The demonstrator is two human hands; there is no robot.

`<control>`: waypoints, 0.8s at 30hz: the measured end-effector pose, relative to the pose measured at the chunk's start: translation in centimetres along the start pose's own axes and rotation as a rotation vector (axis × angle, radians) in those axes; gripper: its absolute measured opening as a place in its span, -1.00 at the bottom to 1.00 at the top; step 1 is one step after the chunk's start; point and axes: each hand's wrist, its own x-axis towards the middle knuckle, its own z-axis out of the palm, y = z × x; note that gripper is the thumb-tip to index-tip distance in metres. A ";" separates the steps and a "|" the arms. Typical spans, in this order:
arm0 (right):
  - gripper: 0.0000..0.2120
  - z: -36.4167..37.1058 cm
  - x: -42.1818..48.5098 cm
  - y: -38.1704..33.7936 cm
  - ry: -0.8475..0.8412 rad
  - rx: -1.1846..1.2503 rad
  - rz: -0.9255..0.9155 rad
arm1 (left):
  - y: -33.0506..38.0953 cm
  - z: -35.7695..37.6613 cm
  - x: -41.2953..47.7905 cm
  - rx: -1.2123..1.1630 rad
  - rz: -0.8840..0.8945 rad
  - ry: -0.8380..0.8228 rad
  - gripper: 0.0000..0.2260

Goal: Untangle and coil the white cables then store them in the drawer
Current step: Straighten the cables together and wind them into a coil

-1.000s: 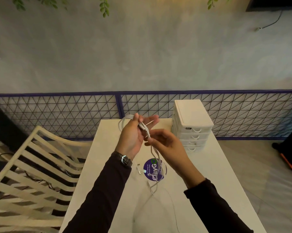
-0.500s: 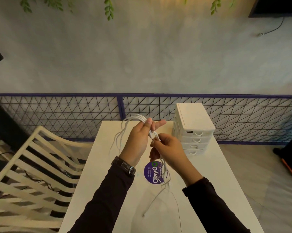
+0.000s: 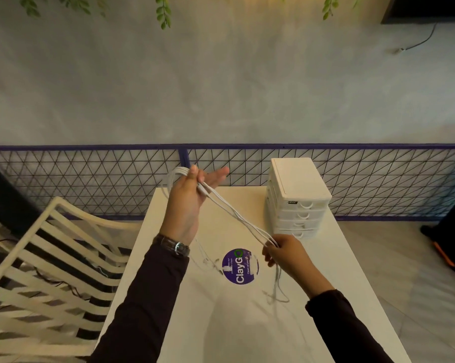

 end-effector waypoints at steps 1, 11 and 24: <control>-0.83 0.1 0.1 0.6 0.003 -0.027 0.002 | -0.1 -0.2 0.0 -0.006 -0.010 0.007 -0.63; -0.95 -0.9 1.6 6.1 0.175 -0.387 0.063 | 0.5 -1.3 0.6 -0.161 -0.019 0.014 -0.65; -0.83 -2.8 2.8 10.7 0.082 -0.010 0.144 | 3.1 -4.4 1.5 -0.362 0.047 0.151 -0.62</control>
